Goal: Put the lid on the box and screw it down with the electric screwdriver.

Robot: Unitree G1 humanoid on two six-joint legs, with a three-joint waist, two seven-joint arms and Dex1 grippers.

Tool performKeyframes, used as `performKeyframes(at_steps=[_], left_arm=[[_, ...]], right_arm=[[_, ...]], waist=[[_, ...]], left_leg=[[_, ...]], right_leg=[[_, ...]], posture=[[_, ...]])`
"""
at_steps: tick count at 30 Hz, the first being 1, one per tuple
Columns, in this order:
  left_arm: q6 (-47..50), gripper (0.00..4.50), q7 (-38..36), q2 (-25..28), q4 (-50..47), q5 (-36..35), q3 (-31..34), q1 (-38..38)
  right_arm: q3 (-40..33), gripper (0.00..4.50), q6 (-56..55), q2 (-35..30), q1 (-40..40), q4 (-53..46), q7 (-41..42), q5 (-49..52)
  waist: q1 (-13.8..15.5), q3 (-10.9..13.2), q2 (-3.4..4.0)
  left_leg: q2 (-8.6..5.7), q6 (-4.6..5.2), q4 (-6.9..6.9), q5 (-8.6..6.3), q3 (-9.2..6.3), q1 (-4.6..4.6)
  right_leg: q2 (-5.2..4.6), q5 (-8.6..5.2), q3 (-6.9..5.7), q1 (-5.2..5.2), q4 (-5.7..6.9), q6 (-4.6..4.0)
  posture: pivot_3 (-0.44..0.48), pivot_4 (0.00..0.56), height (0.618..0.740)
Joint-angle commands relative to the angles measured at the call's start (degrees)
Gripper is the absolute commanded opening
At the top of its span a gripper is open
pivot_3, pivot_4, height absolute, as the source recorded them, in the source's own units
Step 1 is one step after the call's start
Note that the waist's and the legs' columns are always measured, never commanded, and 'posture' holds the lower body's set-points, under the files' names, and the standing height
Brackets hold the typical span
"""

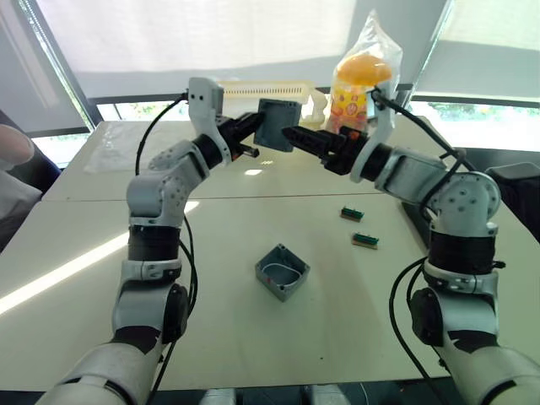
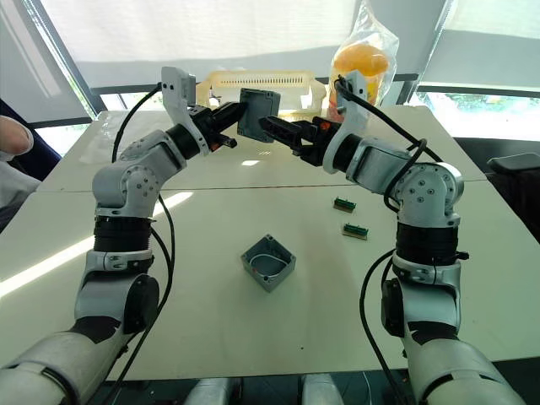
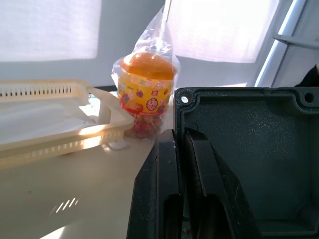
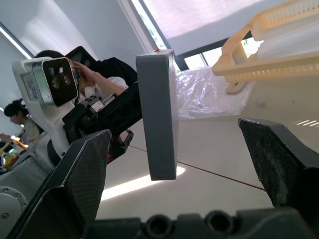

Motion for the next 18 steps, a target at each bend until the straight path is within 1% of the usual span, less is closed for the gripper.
performKeyframes(at_steps=[1, 2, 5, 10, 11, 12, 18], left_arm=[[-0.8, 0.01, -0.6, -0.2, -2.9, -1.7, -0.5, -1.0], [-0.8, 0.01, -0.7, -0.2, -2.8, -1.7, -0.7, -0.9], [-0.9, 0.00, -0.8, -0.3, -3.0, -2.0, -1.1, -0.9], [-1.3, 0.00, -0.9, 0.2, -2.3, -1.9, -1.2, -0.9], [-1.5, 0.00, -0.9, 0.3, -2.0, -1.8, -1.1, -0.8], [-1.6, 0.00, -0.9, 0.5, -1.9, -1.7, -1.2, -0.8], [-1.9, 0.00, -0.9, 0.8, -1.8, -1.8, -1.4, -0.6]], right_arm=[[-1.9, 4.50, -0.4, 0.9, -2.0, -0.6, -0.8, 0.3], [-2.0, 4.50, -0.4, 1.1, -2.0, -0.6, -1.0, 0.3], [-2.2, 3.67, -0.4, 1.5, -1.9, -0.8, -1.5, 0.2], [-2.2, 1.14, -0.6, 1.4, -1.7, -1.2, -1.9, 0.2], [-2.3, 0.50, -0.6, 1.4, -1.6, -1.4, -1.9, 0.3], [-2.4, 0.22, -0.5, 1.3, -1.6, -1.5, -1.9, 0.3], [-2.0, 0.22, -0.7, 0.7, -1.1, -2.2, -1.0, -0.1]], waist=[[0.0, 0.0, 0.00], [0.0, 0.0, 0.00], [0.0, 0.0, 0.00], [0.0, 0.0, 0.00], [0.0, 0.0, 0.00], [0.0, 0.0, 0.02], [0.0, 0.0, 0.02]], left_leg=[[0.00, 0.00, 0.00, 0.00, 0.00, 0.00], [0.00, 0.00, 0.00, 0.00, 0.00, 0.00], [0.00, 0.00, 0.00, 0.00, 0.00, 0.00], [0.00, 0.00, 0.00, 0.00, 0.00, 0.00], [0.00, 0.00, 0.00, 0.00, 0.00, 0.00], [0.00, 0.00, 0.00, 0.00, 0.00, 0.00], [0.00, 0.00, -0.01, 0.00, 0.00, 0.00]], right_leg=[[0.01, 0.00, 0.00, 0.00, 0.00, 0.00], [0.00, 0.00, 0.00, 0.00, 0.00, 0.00], [0.01, 0.00, 0.00, 0.00, 0.00, 0.00], [0.01, 0.00, 0.00, 0.00, -0.01, 0.00], [0.01, 0.00, 0.00, 0.00, -0.01, 0.00], [0.01, 0.00, 0.00, 0.00, -0.02, 0.00], [0.02, 0.00, 0.00, 0.00, -0.02, 0.00]], posture=[[0.000, 0.150, 0.740], [0.000, 0.150, 0.740], [0.000, 0.150, 0.740], [0.000, 0.150, 0.740], [0.000, 0.150, 0.740], [0.000, 0.150, 0.740], [0.000, 0.150, 0.740]])
